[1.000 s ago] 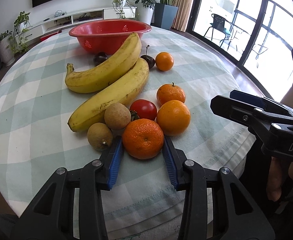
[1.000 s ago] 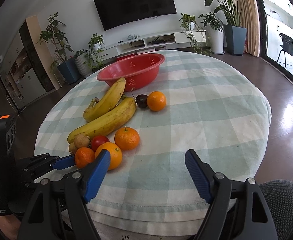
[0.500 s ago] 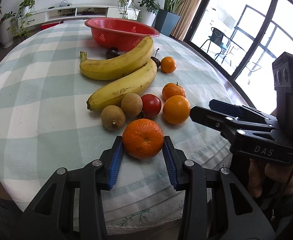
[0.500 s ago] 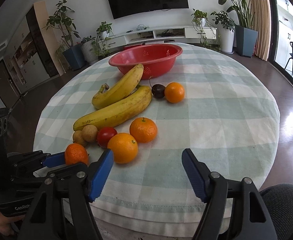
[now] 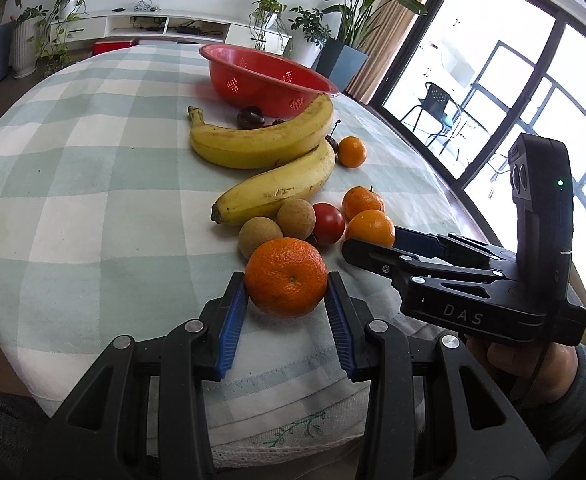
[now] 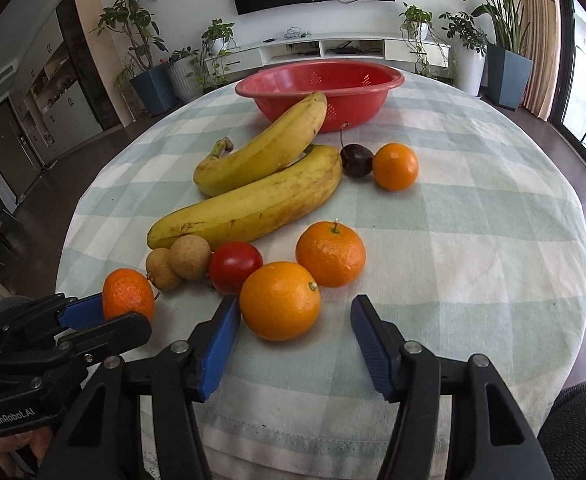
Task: Organize fruits
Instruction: 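Lift the oranges with both tools and carry them over the red bowl, then lower both oranges into the red bowl and open both tools, then close the left tool on a brown kiwi while the right tool approaches an orange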
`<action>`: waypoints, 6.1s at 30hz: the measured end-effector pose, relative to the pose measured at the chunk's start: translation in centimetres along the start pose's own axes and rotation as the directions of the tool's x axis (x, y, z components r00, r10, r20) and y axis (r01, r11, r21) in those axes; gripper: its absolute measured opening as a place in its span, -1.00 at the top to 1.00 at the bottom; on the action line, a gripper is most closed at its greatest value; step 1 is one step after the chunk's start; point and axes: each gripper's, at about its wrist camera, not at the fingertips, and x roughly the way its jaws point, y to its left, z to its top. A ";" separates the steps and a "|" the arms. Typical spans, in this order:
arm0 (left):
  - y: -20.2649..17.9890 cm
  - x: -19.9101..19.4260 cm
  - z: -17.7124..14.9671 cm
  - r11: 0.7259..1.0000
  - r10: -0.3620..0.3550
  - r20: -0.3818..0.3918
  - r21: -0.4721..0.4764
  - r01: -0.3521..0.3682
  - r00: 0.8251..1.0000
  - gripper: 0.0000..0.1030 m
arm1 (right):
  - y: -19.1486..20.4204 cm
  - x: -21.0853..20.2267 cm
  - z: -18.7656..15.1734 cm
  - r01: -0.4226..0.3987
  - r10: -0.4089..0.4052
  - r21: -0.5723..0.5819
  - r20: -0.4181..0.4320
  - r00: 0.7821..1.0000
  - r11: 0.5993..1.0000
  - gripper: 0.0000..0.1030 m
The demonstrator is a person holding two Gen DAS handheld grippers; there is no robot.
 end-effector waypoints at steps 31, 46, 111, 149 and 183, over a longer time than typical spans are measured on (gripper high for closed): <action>-0.8 -1.1 1.9 1.000 -0.003 0.034 0.001 0.003 0.999 0.28 | -2.4 -3.5 -0.2 -0.195 0.187 0.116 0.074 0.980 0.974 0.19; 2.1 -4.3 16.1 0.987 0.066 0.142 0.134 -0.085 0.988 0.28 | -8.7 -6.3 12.0 -0.125 0.103 0.083 0.229 0.968 0.989 0.19; 0.5 0.9 16.5 0.948 0.208 0.070 0.233 -0.219 0.976 -0.79 | -5.7 -5.2 8.2 -0.147 0.137 0.029 0.220 0.966 0.989 -0.55; -0.7 3.4 3.6 0.968 0.174 -0.121 0.203 -0.147 0.977 0.07 | -4.8 -3.6 0.9 -0.134 0.118 0.093 0.163 0.980 0.987 -0.46; -1.5 4.1 3.2 0.955 0.203 -0.102 0.242 -0.173 0.974 0.39 | -4.7 -3.4 1.0 -0.123 0.110 0.085 0.149 0.983 0.989 -0.41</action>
